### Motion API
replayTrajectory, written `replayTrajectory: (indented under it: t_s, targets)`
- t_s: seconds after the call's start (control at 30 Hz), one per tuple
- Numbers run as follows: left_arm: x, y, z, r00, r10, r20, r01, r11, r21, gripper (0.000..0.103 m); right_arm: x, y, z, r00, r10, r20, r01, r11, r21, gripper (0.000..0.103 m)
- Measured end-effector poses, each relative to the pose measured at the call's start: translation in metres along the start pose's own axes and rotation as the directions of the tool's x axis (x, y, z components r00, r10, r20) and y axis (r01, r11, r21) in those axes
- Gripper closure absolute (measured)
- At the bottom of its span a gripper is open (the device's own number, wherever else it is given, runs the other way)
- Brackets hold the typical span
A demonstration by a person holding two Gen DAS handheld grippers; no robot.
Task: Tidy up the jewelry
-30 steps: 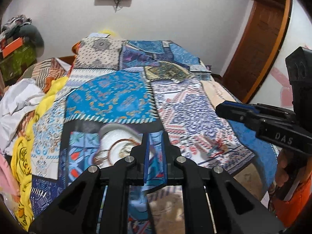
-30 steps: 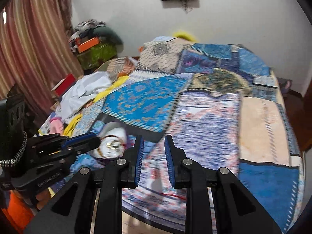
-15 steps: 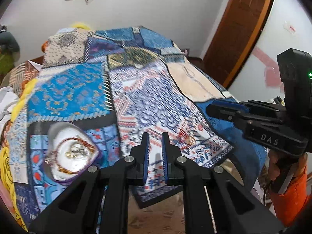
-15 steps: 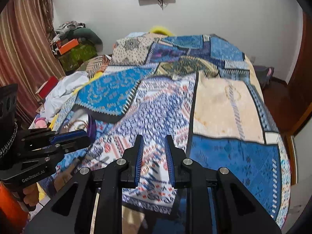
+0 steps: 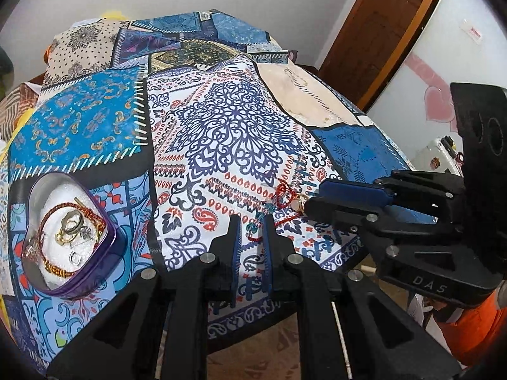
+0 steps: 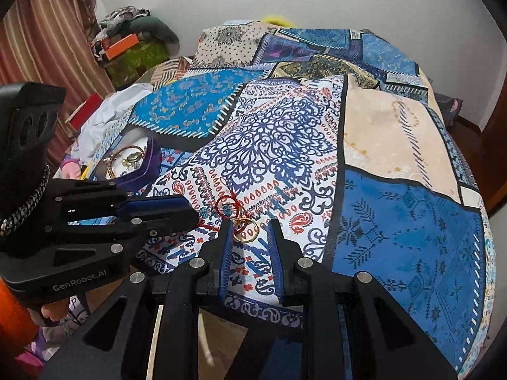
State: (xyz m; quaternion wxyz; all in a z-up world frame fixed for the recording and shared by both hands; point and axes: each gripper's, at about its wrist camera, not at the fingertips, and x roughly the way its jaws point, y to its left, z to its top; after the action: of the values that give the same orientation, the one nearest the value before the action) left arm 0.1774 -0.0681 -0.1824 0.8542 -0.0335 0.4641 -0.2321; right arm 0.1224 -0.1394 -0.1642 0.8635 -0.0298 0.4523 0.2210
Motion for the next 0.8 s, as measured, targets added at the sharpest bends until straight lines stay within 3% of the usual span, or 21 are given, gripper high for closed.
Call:
replayTrajectory:
  t_s: [0.47, 0.8]
  targets:
    - [0.008, 0.006, 0.003, 1.0, -0.026, -0.001, 0.026, 1.0, -0.014, 0.097, 0.013, 0.006, -0.003, 1.0, -0.018, 0.011, 0.018, 0.998, -0.054, 0.086]
    - [-0.036, 0.002, 0.007, 0.993, 0.026, 0.116, -0.026, 1.0, -0.005, 0.097, -0.007, 0.004, 0.006, 0.998, -0.006, 0.063, 0.006, 1.0, -0.004, 0.086]
